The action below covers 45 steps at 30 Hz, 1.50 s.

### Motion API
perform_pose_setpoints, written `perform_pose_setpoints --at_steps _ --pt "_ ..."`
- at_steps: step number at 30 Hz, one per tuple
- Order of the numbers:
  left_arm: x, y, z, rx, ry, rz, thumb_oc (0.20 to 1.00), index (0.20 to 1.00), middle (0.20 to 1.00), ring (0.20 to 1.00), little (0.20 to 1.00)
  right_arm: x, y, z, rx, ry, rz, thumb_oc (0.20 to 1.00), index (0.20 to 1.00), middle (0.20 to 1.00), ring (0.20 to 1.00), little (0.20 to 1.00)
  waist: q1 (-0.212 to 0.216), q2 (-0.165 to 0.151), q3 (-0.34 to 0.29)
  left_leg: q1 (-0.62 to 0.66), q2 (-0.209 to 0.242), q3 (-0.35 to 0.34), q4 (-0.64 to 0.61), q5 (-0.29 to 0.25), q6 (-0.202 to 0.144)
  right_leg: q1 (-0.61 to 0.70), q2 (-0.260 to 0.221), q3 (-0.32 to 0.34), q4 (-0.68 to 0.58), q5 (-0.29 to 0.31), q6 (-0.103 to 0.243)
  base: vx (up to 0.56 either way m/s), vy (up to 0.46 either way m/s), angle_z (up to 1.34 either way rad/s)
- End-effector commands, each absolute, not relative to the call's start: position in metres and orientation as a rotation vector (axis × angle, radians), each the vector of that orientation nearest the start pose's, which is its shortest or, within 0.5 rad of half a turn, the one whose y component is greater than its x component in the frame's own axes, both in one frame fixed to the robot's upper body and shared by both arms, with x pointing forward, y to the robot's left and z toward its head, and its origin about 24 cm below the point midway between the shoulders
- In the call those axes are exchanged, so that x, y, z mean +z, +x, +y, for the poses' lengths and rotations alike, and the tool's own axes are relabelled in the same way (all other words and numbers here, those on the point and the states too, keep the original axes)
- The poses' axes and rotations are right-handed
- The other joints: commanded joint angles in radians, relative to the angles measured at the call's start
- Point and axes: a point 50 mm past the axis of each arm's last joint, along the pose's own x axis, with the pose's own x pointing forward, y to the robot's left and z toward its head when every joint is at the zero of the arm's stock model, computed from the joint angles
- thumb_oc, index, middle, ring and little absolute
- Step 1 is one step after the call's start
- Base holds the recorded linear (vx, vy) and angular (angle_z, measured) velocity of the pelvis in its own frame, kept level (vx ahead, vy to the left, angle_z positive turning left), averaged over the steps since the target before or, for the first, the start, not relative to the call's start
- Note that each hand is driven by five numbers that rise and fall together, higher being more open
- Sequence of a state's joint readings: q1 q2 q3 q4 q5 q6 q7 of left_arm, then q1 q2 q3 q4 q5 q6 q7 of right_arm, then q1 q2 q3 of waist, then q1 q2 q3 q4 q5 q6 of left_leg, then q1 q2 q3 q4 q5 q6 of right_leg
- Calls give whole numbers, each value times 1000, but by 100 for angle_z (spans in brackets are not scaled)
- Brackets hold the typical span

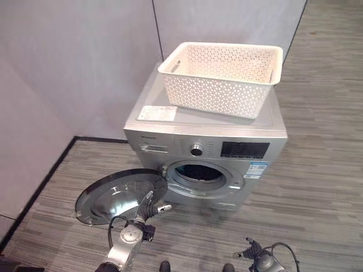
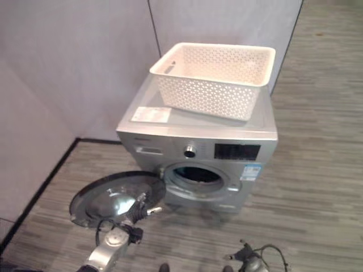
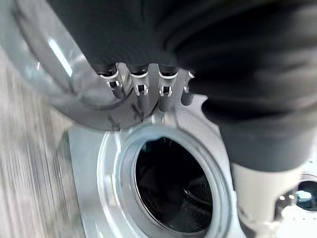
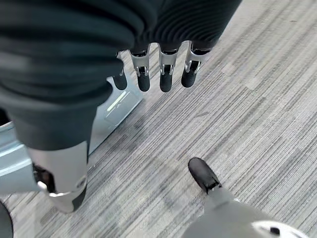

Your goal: Grab the laundry basket,head to the washer,open it,put in the laundry and shut it.

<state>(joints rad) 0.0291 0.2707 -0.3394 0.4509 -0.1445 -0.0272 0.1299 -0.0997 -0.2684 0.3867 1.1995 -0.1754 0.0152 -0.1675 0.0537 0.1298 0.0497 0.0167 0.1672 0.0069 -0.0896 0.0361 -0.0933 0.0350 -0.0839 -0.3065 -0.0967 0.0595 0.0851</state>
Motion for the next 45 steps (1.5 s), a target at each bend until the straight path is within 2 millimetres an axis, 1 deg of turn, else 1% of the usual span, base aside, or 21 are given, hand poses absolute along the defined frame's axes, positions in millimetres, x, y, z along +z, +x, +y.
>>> perform_pose_setpoints --at_steps 1,2,3,4,6,7,11,15,20,26,28,29,30,32,34,36,37,38,42,43,45 --pt "-33 232 179 -64 322 304 1000 1000 1000 1000 1000 -151 131 -228 178 -787 1085 1000 1000 1000 1000 1000 31 -84 -10 21 -5 -10 23 37 -33 47 -29 29 9 -78 26 4 -43 5" --pt "-23 234 186 -25 355 252 1000 1000 1000 1000 1000 -153 127 -228 176 -781 1098 1000 1000 1000 1000 1000 39 -88 -11 21 -3 -15 20 38 -34 50 -27 23 9 -82 27 -10 -86 6" --pt "0 237 211 111 428 144 1000 1000 1000 1000 1000 -156 117 -225 185 -770 1123 1000 1000 1000 1000 1000 53 -96 -12 17 1 -25 15 42 -38 51 -23 17 9 -83 28 -12 -65 7" --pt "0 236 212 113 430 145 1000 1000 1000 1000 1000 -157 117 -225 186 -770 1123 1000 1000 1000 1000 1000 52 -97 -12 16 1 -26 15 42 -38 51 -23 17 9 -83 28 -16 -52 8" --pt "13 242 249 326 620 97 1000 1000 1000 1000 1000 -159 112 -220 218 -766 1122 1000 1000 1000 1000 1000 44 -109 -17 9 3 -25 5 37 -45 45 -21 20 9 -85 32 -3 -8 3" --pt "16 244 261 366 689 95 1000 1000 1000 1000 1000 -158 113 -220 228 -771 1114 1000 1000 1000 1000 1000 39 -110 -17 7 4 -23 2 37 -46 42 -20 22 9 -84 33 -39 -1 -1" --pt "44 279 309 602 749 97 1000 1000 1000 1000 1000 -149 139 -219 251 -795 1012 1000 1000 1000 1000 1000 -6 -120 23 -47 16 -15 2 46 -56 -27 -16 39 9 -56 37 -154 14 6" --pt "101 305 380 810 873 191 1000 1000 1000 1000 1000 -133 172 -220 257 -846 878 1000 1000 1000 1000 1000 -62 -150 92 -169 41 -9 2 68 -61 -174 -2 74 9 4 45 -231 15 -3" --pt "149 317 406 886 855 264 1000 1000 1000 1000 1000 -122 194 -212 266 -849 783 1000 1000 1000 1000 1000 -96 -213 130 -282 48 -5 2 98 -55 -285 -4 92 9 43 57 -101 24 -12" --pt "164 303 430 946 832 433 1000 1000 1000 1000 1000 -118 208 -195 310 -834 749 1000 1000 1000 1000 1000 -116 -278 144 -330 53 -1 2 103 -50 -339 -4 108 9 68 70 -3 6 0" --pt "161 296 435 928 905 511 1000 1000 1000 1000 1000 -114 215 -187 329 -824 718 1000 1000 1000 1000 1000 -122 -295 149 -339 53 3 2 103 -48 -350 -4 113 9 75 74 -4 12 -2" --pt "147 284 442 883 985 633 1000 1000 1000 1000 1000 -109 223 -180 348 -809 676 1000 1000 1000 1000 1000 -131 -308 147 -338 53 12 2 100 -46 -356 -5 122 9 78 74 -5 24 -4" --pt "147 284 442 883 985 634 1000 1000 1000 1000 1000 -109 223 -180 348 -809 677 1000 1000 1000 1000 1000 -130 -308 147 -338 53 13 2 100 -46 -357 -5 122 9 78 74 8 30 -7" --pt "122 271 444 810 1025 760 1000 1000 1000 1000 1000 -103 228 -173 369 -796 639 1000 1000 1000 1000 1000 -139 -314 140 -329 53 26 2 91 -44 -359 -7 133 9 80 75 9 34 -12" --pt "79 257 437 699 1048 887 1000 1000 1000 1000 1000 -98 231 -170 409 -815 600 1000 1000 1000 1000 1000 -144 -315 130 -301 47 51 2 74 -40 -349 -8 152 9 76 75 39 74 -21" --pt "56 247 432 633 1035 947 1000 1000 1000 1000 1000 -99 228 -176 417 -836 611 1000 1000 1000 1000 1000 -148 -307 118 -270 45 73 2 60 -37 -336 -7 168 9 72 75 59 64 -35" --pt "55 247 431 633 1035 948 1000 1000 1000 1000 1000 -99 228 -176 417 -837 611 1000 1000 1000 1000 1000 -148 -307 118 -269 45 73 2 59 -37 -336 -7 169 9 72 75 102 50 -52" --pt "29 232 425 578 998 1010 1000 1000 1000 1000 1000 -103 221 -187 412 -854 647 1000 1000 1000 1000 1000 -148 -292 101 -224 41 99 2 45 -36 -314 -9 182 9 67 74 121 38 -42" --pt "-13 211 407 491 956 1090 1000 1000 1000 1000 1000 -111 203 -208 390 -882 734 1000 1000 1000 1000 1000 -159 -259 67 -135 39 141 2 17 -37 -256 -8 209 9 45 71 128 1 -30" --pt "-13 211 407 491 956 1090 1000 1000 1000 1000 1000 -111 203 -208 390 -883 733 1000 1000 1000 1000 1000 -159 -260 66 -138 37 141 2 20 -36 -259 -9 210 9 48 71 124 -29 -24" --pt "-40 189 396 476 861 1136 1000 1000 1000 1000 1000 -115 193 -217 404 -904 779 1000 1000 1000 1000 1000 -169 -241 39 -74 48 193 2 4 -38 -232 7 253 9 36 68 113 -26 -39"
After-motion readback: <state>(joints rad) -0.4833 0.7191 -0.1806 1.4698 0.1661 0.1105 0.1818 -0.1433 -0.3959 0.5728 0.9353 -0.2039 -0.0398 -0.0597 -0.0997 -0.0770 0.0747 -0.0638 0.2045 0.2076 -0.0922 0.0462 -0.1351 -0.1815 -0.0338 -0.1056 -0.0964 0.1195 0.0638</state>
